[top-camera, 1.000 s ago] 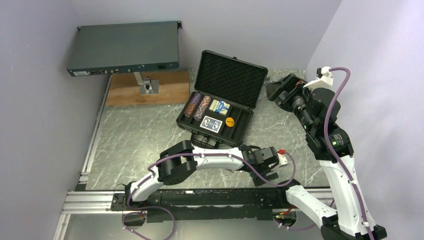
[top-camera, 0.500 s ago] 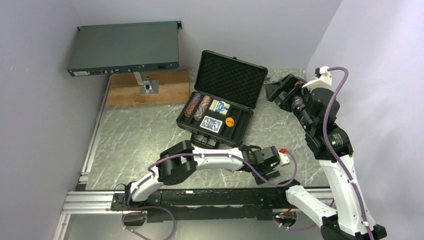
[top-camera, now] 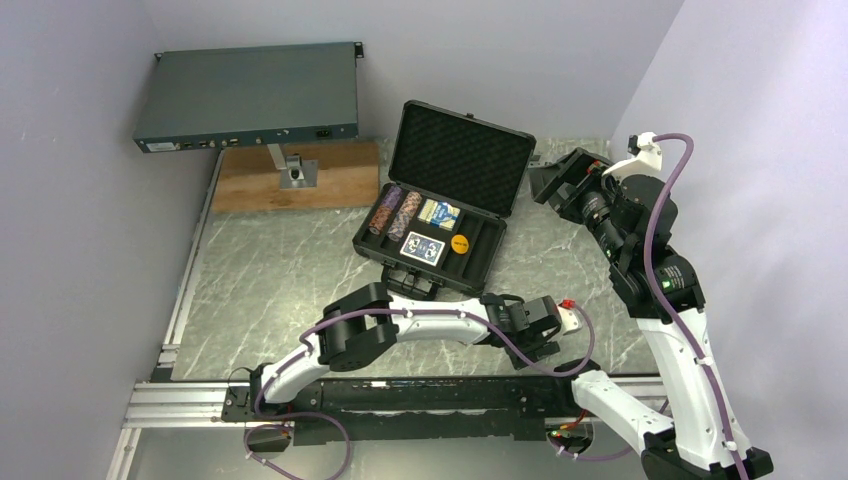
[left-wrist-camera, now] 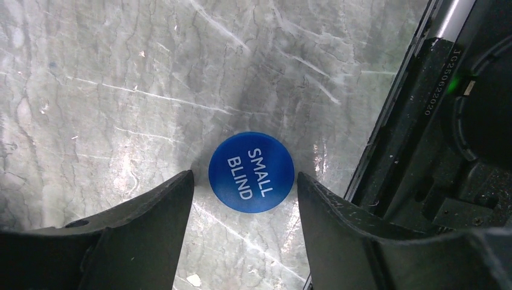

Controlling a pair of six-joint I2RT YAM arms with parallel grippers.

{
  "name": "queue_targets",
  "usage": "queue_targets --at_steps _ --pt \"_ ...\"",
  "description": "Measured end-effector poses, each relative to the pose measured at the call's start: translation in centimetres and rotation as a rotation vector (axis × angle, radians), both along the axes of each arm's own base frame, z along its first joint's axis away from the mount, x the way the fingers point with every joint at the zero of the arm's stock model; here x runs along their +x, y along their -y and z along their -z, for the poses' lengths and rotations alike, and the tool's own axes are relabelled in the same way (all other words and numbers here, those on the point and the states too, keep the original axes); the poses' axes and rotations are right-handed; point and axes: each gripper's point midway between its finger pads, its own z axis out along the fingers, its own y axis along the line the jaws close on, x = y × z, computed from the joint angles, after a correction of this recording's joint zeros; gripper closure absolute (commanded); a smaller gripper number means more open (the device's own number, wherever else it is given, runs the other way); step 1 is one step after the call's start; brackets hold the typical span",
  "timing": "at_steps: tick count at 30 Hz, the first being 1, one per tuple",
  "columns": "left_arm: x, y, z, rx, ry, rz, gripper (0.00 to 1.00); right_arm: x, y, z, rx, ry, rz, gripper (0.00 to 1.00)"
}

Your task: Pack up texas hold em set

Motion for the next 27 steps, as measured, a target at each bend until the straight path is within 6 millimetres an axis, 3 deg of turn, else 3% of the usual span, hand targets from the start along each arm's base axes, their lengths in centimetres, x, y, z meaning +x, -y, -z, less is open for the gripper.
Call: queue_targets --at_steps 9,17,25,27 --pt "0.09 0.23 0.04 -0.009 0.003 -0.016 0.38 0.02 0.01 0.07 -0.005 -0.001 -0.001 0.00" --pt "-0.07 0.69 -0.03 -0.022 0.027 -0.023 0.30 0.26 -0.06 0.40 -0.009 -0.010 -0.001 0.00" --pt "-0.35 0.78 -0.02 -0.024 0.035 -0.043 0.41 0.27 -0.05 0.42 -0.012 -0.010 -0.001 0.00" --pt "-0.40 0.80 -0.04 -0.025 0.035 -0.047 0.40 0.27 -0.05 0.42 -0.012 -0.010 -0.001 0.00"
